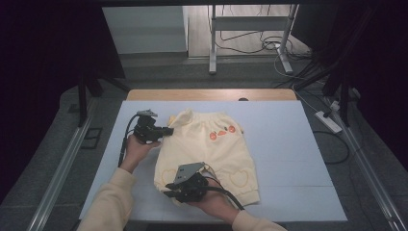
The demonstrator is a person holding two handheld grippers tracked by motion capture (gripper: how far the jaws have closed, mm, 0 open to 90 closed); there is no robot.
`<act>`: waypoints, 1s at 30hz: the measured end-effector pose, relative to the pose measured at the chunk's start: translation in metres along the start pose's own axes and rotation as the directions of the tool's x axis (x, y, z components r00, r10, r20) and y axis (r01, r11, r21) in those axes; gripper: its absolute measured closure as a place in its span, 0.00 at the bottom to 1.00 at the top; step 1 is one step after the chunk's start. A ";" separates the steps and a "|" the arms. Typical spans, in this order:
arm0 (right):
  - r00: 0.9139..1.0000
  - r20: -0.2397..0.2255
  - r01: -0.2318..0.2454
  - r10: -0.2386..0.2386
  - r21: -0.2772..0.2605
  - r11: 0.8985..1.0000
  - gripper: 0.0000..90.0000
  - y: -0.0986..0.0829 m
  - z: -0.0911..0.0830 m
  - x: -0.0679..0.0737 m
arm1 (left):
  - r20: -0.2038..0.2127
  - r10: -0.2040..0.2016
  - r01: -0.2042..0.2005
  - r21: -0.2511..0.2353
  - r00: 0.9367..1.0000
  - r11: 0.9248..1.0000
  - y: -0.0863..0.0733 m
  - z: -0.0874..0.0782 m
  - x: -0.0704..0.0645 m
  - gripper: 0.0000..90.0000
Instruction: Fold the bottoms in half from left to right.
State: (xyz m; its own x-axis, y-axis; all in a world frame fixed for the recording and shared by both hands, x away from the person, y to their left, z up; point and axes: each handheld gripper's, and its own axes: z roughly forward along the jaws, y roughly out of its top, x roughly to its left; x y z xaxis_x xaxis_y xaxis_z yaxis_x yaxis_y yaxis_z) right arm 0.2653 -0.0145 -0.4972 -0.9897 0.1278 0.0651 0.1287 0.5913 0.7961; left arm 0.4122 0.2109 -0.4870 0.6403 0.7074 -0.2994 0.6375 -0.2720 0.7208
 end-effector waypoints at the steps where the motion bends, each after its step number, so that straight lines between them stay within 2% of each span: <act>1: 1.000 -0.002 0.001 -0.001 -0.003 1.000 0.83 0.001 0.001 0.001 | -0.002 0.001 -0.001 -0.004 1.000 1.000 0.000 -0.003 0.000 0.94; 3: 1.000 -0.010 0.009 -0.009 -0.005 1.000 0.83 0.004 0.004 0.002 | -0.004 0.000 -0.001 -0.014 1.000 1.000 0.000 -0.008 0.001 0.94; 7: 0.999 -0.031 0.015 -0.017 -0.048 0.999 0.83 0.018 0.006 0.003 | -0.016 0.002 -0.002 -0.037 1.000 0.999 0.002 -0.021 0.002 0.94; 10: 0.999 -0.028 0.024 -0.025 -0.056 0.998 0.83 0.022 0.006 0.004 | -0.016 -0.010 0.010 -0.046 1.000 0.999 0.002 -0.025 0.005 0.94; 14: 1.000 -0.025 0.016 -0.017 -0.050 0.999 0.83 0.018 0.005 0.003 | -0.016 -0.013 0.013 -0.023 1.000 1.000 0.000 -0.020 0.007 0.94; 21: 1.000 -0.016 0.013 -0.014 -0.034 0.999 0.83 0.011 0.002 0.002 | -0.014 0.006 -0.006 -0.018 1.000 1.000 0.002 -0.015 0.000 0.94; 30: 1.000 0.012 -0.007 0.007 -0.025 1.000 0.84 0.000 -0.016 -0.002 | -0.017 0.025 -0.025 -0.015 1.000 1.000 0.006 -0.007 -0.008 0.94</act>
State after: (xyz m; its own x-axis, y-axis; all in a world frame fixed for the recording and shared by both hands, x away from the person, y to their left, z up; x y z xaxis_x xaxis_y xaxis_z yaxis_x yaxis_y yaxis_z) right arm 0.2665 -0.0274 -0.4875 -0.9878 0.1418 0.0637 0.1341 0.5704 0.8104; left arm 0.4079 0.2085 -0.4758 0.6487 0.7112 -0.2709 0.6147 -0.2797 0.7375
